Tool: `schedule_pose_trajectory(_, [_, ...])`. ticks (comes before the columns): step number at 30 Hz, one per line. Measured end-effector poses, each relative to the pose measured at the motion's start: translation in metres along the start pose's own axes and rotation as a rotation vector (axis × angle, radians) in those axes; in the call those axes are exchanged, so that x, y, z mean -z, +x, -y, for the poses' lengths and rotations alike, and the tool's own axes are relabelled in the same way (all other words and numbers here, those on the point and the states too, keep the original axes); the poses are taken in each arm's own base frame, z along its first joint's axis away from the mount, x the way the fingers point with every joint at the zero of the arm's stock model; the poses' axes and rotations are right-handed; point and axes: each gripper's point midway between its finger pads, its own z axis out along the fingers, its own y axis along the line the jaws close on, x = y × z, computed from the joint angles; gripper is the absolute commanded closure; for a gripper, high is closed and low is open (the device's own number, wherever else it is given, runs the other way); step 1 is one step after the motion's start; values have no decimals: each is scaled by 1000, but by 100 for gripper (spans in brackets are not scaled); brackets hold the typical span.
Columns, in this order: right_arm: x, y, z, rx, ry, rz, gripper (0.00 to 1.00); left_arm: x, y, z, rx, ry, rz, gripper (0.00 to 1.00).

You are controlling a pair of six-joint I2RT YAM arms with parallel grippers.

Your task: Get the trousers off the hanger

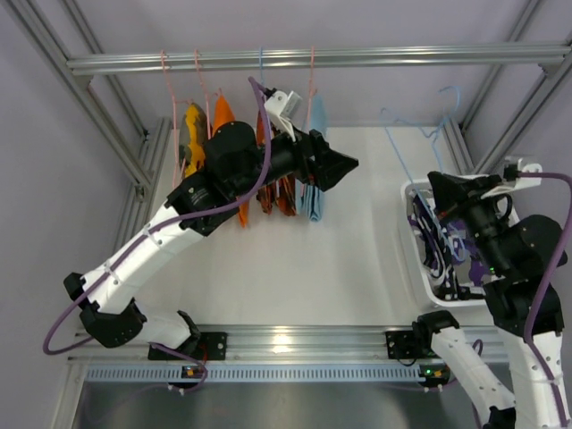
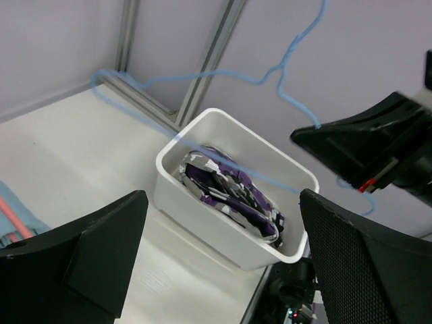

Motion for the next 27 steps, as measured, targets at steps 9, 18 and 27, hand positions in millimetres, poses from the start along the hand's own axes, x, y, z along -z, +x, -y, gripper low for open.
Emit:
schedule_pose_trajectory(9, [-19,-58,28,175,164,136,100,-12,12,-15,-87,-39,-52,1])
schedule_pose_trajectory(18, [-89,-61,104,216,254,45,100,-12,8,-31,-114,-86,-65,1])
schedule_pose_trajectory(27, [-131,-44,107,148,36,-7,100,5,-7,-90,-52,-233,-93,1])
